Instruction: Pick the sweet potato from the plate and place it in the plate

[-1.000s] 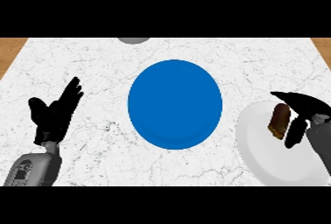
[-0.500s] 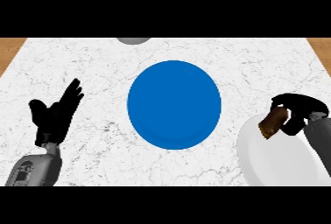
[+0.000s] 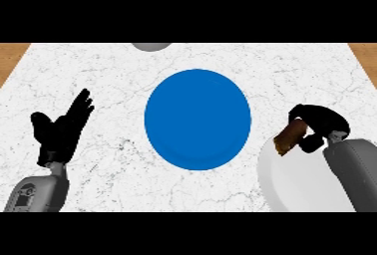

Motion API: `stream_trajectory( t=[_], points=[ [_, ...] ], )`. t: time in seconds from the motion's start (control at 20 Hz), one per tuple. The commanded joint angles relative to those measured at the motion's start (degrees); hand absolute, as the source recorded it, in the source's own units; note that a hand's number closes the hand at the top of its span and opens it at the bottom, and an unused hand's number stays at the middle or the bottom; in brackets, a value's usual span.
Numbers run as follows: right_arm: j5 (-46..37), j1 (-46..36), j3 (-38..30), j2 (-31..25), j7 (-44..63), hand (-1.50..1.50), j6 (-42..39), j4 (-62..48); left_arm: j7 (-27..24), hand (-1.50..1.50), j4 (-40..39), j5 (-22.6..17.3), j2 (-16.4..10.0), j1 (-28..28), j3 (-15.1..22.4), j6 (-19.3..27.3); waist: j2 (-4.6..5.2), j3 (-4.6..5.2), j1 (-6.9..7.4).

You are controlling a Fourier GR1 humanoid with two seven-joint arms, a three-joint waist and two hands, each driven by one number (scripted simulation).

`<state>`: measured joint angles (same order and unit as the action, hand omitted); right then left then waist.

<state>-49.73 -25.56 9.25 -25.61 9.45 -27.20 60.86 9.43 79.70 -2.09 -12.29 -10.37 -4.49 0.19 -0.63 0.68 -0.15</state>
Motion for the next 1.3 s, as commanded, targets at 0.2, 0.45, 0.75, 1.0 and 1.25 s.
stream_trajectory(
  t=[0.2, 0.45, 0.75, 1.0, 1.25],
  points=[
    [0.88, -7.06, 16.85, 25.04, 6.23, 1.5, 10.56, 12.63, 0.44, 0.0, -0.74, 0.43, 1.43, -2.12, 3.01, -1.78, 0.17, -0.76, 6.6],
    [-0.86, -12.12, 25.02, 25.44, 19.22, 1.5, 25.79, 22.06, 1.1, 0.0, -1.45, 0.28, 1.11, -2.56, 2.88, -2.21, -0.58, -0.65, 5.39],
    [-10.86, -17.49, 34.19, 25.57, 40.69, 1.5, 40.75, 24.72, 0.52, 0.0, -1.2, 0.11, 0.24, -2.81, 1.61, -1.91, -0.16, -0.53, 4.19],
    [-11.09, -22.42, 41.49, 25.6, 59.99, 1.5, 47.92, 24.67, -1.64, 0.0, -2.85, 0.71, 0.81, -1.36, 1.08, -0.97, 0.47, -0.56, 3.15],
    [-9.67, -25.29, 41.34, 25.59, 64.55, 1.5, 53.33, 19.62, -0.91, 0.0, -0.86, 1.07, 0.8, -1.96, 1.16, -0.43, 0.63, -0.62, 2.78]
  ],
)
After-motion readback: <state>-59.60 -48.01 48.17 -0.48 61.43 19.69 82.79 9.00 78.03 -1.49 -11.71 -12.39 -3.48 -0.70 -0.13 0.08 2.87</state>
